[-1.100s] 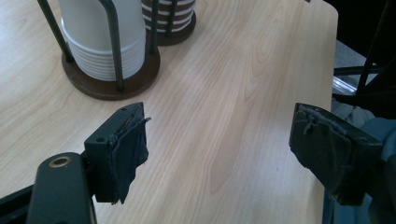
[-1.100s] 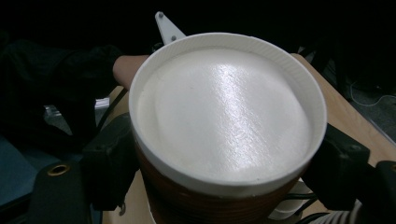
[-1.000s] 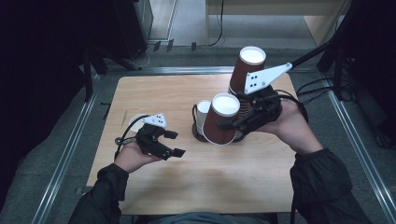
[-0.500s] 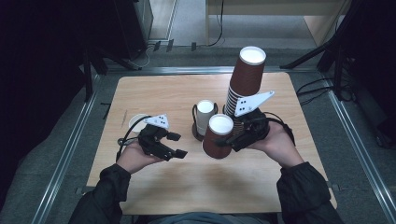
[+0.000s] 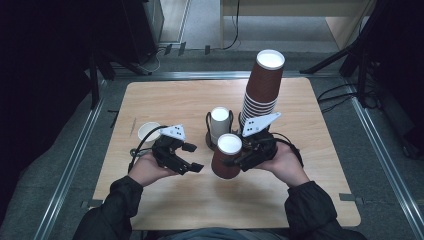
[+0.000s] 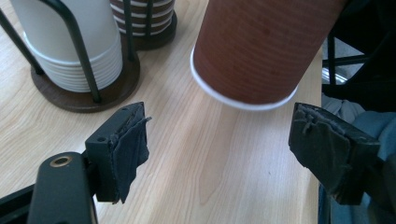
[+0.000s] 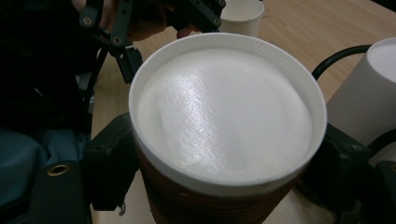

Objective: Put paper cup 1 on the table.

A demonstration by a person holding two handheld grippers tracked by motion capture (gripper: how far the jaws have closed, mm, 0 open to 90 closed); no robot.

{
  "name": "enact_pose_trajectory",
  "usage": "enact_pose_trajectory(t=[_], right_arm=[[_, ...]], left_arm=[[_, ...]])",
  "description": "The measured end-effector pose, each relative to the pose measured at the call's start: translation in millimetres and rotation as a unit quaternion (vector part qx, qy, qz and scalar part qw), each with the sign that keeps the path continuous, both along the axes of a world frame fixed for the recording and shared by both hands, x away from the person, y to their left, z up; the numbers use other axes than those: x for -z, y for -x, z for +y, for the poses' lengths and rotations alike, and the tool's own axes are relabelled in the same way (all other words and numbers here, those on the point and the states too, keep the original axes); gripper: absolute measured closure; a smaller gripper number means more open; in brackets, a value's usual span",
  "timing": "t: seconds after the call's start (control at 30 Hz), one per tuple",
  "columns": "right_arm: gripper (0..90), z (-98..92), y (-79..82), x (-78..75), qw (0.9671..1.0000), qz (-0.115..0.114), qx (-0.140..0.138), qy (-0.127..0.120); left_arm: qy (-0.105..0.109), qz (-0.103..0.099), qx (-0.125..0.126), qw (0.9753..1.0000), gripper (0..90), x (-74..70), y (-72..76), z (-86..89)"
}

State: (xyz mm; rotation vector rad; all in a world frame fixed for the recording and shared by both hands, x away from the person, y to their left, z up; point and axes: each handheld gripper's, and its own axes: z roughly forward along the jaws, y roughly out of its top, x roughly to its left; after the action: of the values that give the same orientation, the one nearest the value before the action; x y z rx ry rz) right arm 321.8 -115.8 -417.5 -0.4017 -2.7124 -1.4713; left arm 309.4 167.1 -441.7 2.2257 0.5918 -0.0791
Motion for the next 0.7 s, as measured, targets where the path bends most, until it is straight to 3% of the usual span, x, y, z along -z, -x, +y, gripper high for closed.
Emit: enact_pose_trajectory(t=[0.17, 0.47, 0.7], right_arm=[[20.8, 1.9, -4.6, 9.8, 0.9999, 0.013, 0.002, -0.004], [20.8, 5.7, -10.2, 27.7, 0.9997, 0.023, 0.003, -0.007], [20.8, 9.6, -7.3, 35.3, 0.9996, 0.023, -0.005, -0.014]], left_arm=[[0.019, 0.011, 0.006, 0.9998, 16.1, 0.8, -8.4, -1.9], [0.012, -0.005, 0.015, 0.9998, 15.1, 3.3, -6.0, -8.8], [0.010, 0.006, 0.024, 0.9996, 11.4, 8.0, -5.1, -11.6]])
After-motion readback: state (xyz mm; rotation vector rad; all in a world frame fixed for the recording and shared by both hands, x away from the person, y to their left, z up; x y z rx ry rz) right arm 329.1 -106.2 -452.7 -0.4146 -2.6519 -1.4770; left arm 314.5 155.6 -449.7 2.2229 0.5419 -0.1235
